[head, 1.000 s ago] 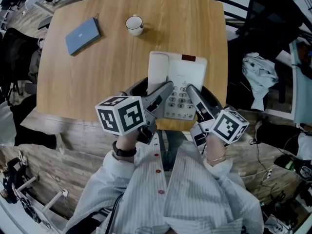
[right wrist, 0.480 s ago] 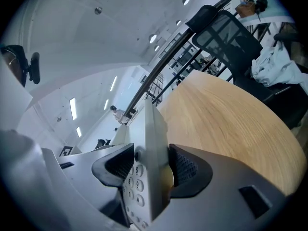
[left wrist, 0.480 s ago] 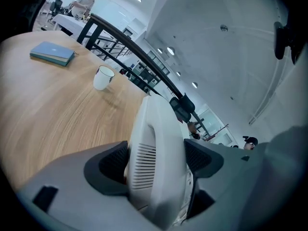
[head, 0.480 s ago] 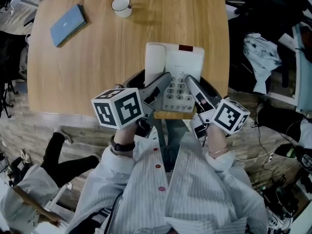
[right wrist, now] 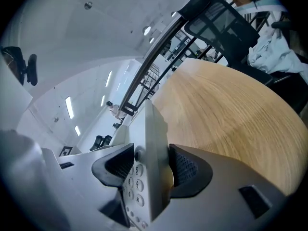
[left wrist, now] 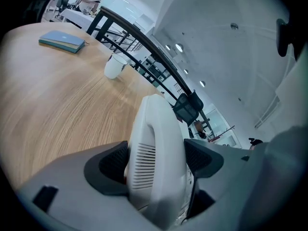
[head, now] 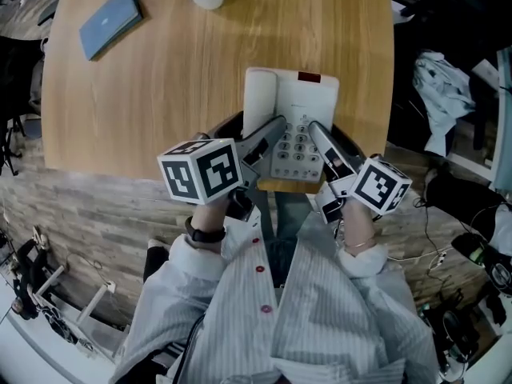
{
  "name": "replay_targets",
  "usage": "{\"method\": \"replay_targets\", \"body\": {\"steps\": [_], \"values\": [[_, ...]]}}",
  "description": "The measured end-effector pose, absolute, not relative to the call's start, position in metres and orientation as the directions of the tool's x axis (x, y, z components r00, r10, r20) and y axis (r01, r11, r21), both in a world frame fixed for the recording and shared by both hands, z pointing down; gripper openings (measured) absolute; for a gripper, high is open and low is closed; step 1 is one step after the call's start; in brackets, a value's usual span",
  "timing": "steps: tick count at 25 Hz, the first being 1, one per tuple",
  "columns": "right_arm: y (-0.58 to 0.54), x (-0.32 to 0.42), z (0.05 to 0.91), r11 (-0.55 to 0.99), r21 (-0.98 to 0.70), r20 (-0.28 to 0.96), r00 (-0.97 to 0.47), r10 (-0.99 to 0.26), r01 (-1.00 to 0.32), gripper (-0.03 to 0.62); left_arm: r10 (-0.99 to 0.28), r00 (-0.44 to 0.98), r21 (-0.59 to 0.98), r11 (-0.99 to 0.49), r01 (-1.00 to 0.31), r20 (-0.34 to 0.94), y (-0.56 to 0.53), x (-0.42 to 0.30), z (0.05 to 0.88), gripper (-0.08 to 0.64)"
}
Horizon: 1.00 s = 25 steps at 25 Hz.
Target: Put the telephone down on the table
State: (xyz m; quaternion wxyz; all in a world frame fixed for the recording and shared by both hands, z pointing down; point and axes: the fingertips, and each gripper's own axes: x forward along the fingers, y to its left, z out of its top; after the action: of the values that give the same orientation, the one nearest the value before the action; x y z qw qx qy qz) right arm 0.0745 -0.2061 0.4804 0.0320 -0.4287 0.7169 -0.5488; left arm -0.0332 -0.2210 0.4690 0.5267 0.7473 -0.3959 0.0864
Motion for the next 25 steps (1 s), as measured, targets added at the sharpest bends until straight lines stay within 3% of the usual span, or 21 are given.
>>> {"method": "replay_targets", "body": {"steps": [8, 25], "values": [[-0.207, 0.085, 0.513, -0.022, -0.8, 0.483, -0.621, -0.617, -0.6, 0.241, -0.471, 0.657, 0.709, -0.09, -0.699, 0.588, -0.224, -0.027, 0.499, 0.37], [-0.219, 0.09, 0.551, -0.058, -0.828, 0.48, -0.65, -0.589, -0.558, 0.241, -0.428, 0.633, 0.683, -0.048, -0.729, 0.645, -0.234, -0.016, 0.538, 0.365]]}}
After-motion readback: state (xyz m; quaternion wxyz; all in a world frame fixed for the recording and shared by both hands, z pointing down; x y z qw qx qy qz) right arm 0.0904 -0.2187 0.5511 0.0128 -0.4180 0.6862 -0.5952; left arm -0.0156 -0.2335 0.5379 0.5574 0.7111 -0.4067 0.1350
